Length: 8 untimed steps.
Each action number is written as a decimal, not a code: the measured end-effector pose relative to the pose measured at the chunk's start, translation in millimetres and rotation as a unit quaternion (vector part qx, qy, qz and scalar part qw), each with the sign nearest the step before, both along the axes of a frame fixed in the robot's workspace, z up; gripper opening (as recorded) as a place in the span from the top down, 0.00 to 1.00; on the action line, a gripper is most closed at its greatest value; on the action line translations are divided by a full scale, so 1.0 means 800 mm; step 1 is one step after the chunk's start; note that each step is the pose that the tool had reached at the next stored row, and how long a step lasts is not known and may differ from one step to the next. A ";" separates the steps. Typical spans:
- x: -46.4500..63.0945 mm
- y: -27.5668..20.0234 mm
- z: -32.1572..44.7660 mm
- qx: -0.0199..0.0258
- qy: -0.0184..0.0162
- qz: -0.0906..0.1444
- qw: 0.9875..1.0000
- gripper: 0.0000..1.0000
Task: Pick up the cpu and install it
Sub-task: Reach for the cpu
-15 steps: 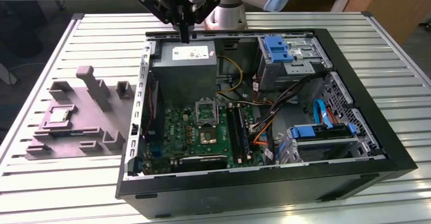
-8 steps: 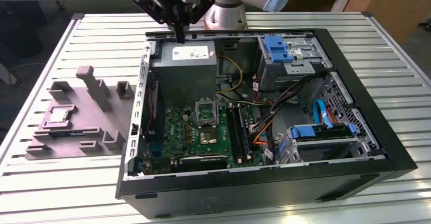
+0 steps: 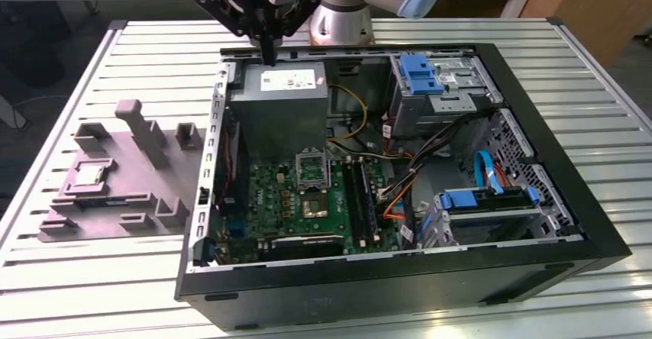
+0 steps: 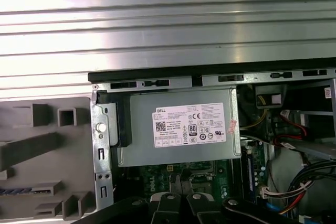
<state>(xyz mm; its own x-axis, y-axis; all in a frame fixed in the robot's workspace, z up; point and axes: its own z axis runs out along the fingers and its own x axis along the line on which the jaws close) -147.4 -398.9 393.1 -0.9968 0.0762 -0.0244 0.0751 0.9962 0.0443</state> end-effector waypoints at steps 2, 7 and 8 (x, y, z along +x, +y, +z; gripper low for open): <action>-0.001 0.0000 -0.0001 0.000 0.000 0.000 1.000 0.89; -0.004 0.0000 -0.0001 0.000 0.000 0.000 1.000 0.89; -0.005 0.0000 -0.0001 0.000 0.000 0.000 1.000 0.89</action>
